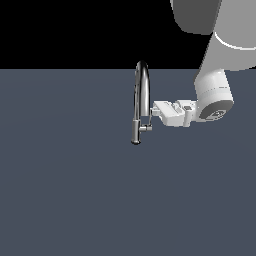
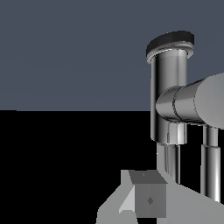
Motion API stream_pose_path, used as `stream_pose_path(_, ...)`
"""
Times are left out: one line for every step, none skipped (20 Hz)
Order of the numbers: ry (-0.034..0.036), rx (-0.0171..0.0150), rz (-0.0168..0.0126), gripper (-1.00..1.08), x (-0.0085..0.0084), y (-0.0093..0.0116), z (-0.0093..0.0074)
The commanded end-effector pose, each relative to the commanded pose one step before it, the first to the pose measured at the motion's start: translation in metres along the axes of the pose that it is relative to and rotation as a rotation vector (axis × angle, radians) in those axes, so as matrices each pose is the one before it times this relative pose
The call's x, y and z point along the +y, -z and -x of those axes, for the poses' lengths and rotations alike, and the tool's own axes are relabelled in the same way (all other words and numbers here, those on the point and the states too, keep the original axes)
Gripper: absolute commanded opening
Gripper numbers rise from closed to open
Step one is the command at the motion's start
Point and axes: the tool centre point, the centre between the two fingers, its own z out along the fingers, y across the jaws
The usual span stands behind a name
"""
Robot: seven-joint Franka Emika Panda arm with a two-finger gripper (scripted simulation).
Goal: Turn on the faucet by rotating a designated handle.
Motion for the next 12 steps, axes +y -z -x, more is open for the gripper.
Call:
stream_pose_path(0.00073,-0.00096,-0.00150,-1.00,-0.00047,-0.00039,0.00036)
stream_pose_path(0.00000,0.00000,0.00000,-1.00,0.00000,0.00000,0.00000)
stream_pose_path(0.00000,0.00000,0.00000,-1.00,0.00000,0.00000,0.00000)
stream_pose_path(0.00000,0.00000,0.00000,-1.00,0.00000,0.00000,0.00000)
stream_pose_path(0.00000,0.00000,0.00000,-1.00,0.00013,0.00018,0.00002)
stream_pose_path(0.00000,0.00000,0.00000,-1.00,0.00173,-0.00002,0.00044)
stream_pose_path(0.00000,0.00000,0.00000,-1.00,0.00175,-0.00002,0.00044)
stream_pose_path(0.00000,0.00000,0.00000,-1.00,0.00178,-0.00002,0.00045)
stream_pose_path(0.00000,0.00000,0.00000,-1.00,0.00181,-0.00002,0.00046)
stream_pose_path(0.00000,0.00000,0.00000,-1.00,0.00184,-0.00002,0.00046)
stream_pose_path(0.00000,0.00000,0.00000,-1.00,0.00187,-0.00002,0.00047)
stream_pose_path(0.00000,0.00000,0.00000,-1.00,0.00189,-0.00002,0.00048)
